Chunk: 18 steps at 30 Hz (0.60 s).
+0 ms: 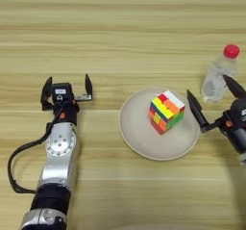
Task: Move the objects on the table
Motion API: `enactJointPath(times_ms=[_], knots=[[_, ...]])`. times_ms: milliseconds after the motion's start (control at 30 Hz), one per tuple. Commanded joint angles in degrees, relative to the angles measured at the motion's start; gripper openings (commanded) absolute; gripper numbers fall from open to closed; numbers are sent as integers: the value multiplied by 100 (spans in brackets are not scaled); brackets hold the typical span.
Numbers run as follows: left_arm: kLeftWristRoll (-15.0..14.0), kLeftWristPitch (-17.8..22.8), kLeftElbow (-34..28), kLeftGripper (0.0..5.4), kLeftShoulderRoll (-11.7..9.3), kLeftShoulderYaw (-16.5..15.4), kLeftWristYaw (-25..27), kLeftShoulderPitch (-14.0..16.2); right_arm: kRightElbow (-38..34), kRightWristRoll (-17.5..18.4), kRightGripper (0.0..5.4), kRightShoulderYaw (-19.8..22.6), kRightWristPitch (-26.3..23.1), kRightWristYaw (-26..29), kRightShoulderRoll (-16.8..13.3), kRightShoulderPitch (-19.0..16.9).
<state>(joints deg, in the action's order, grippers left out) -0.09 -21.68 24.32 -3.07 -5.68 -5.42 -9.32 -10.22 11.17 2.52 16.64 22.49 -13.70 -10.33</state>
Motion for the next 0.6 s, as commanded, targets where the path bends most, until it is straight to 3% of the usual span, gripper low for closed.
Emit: enactJointPath(times_ms=[33, 167, 333, 600], knots=[[25, 36, -36, 540, -50, -28, 20, -18, 229, 114, 539, 393, 144, 64, -222, -157], [25, 43, -97, 540, -56, -31, 41, 7, 514, 137, 539, 657, 135, 26, -305, -169], [61, 6, -229, 540, -51, 29, 103, 55, 1333, 30, 539, 986, -13, -341, -307, 127], [89, -133, -429, 540, -77, 164, 316, 124, 1887, -139, 539, 1017, 41, -635, -238, 561]])
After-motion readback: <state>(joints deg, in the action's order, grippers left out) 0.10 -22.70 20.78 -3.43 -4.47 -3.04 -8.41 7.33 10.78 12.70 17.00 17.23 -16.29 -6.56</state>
